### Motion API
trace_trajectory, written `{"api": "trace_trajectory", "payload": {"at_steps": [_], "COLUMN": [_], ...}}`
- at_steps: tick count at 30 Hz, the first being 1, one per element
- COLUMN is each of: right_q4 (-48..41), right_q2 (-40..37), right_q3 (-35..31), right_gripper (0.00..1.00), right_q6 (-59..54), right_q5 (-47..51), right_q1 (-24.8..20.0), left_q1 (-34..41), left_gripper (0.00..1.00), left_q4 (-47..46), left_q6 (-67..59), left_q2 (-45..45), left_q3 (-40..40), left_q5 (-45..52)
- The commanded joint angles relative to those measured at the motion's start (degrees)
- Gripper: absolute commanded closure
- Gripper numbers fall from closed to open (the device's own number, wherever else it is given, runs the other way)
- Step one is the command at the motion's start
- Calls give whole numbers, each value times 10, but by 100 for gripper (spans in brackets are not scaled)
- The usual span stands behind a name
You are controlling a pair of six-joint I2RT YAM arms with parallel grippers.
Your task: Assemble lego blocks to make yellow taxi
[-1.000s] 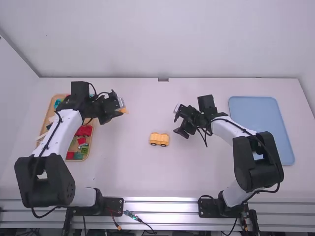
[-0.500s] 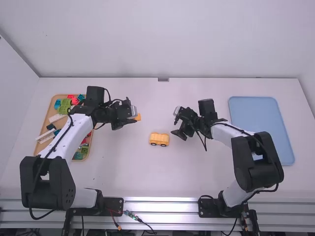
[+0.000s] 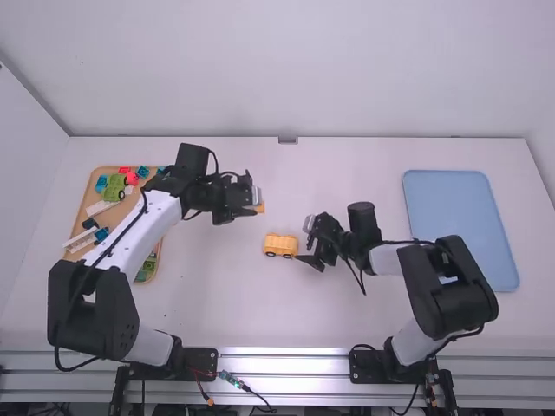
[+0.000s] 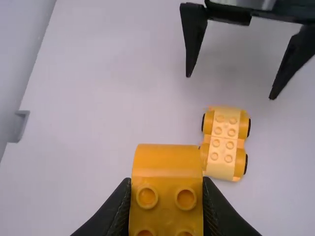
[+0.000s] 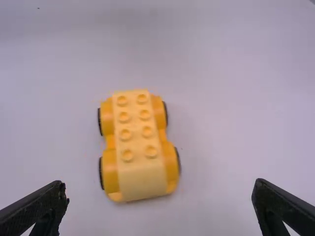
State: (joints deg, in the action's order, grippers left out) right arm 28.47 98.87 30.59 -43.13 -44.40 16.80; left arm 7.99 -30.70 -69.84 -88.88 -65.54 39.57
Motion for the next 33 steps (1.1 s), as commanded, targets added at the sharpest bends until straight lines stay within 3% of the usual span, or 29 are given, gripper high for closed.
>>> {"api": "trace_trajectory", "payload": {"at_steps": [1,11,27,33], "right_q4": [26,71,76,74], "right_q2": [-11,-9,161,197], "right_q3": [-22,-42,74,101], "right_gripper": [1,1,0,2], "right_q6": [1,-16,-17,-28], "right_q5": [12,-23,-84,-115], "right_q1": [17,14,23,25], "left_q1": [0,26,33,34], "left_gripper": [98,98,98,98], "left_q4": [-10,-49,-45,26], "left_q6": [2,-20,-63,-9], "left_q2": [-20,-70,-70,-70], "left_q3": [-6,2,26,61], "left_q5": [47,52,88,88]}}
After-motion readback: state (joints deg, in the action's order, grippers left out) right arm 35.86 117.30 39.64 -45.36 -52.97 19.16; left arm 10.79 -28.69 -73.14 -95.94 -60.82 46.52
